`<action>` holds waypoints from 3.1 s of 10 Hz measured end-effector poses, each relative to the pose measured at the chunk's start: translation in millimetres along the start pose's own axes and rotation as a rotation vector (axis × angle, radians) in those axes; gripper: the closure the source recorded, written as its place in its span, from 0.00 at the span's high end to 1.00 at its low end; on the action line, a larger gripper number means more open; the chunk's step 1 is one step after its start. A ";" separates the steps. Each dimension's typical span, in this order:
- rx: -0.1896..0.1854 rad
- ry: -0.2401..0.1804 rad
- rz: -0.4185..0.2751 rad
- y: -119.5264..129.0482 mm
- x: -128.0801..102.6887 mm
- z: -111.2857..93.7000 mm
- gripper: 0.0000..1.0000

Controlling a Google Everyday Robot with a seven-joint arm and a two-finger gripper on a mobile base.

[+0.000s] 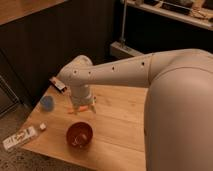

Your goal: Pick up the ceramic cup

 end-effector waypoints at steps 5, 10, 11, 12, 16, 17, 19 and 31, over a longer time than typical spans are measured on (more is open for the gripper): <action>0.000 0.000 0.000 0.0 0.0 0.0 0.65; 0.000 0.000 0.000 0.0 0.0 0.0 0.65; -0.002 -0.002 0.000 0.4 -0.7 -0.8 0.65; -0.018 -0.017 -0.005 4.7 -4.6 -5.0 0.65; 0.006 -0.068 -0.055 31.3 -34.4 -15.9 0.65; 0.019 -0.072 -0.059 36.9 -42.1 -16.8 0.65; 0.045 -0.086 -0.085 64.8 -64.8 -22.7 0.65; 0.064 -0.063 -0.215 193.7 -160.5 3.5 0.65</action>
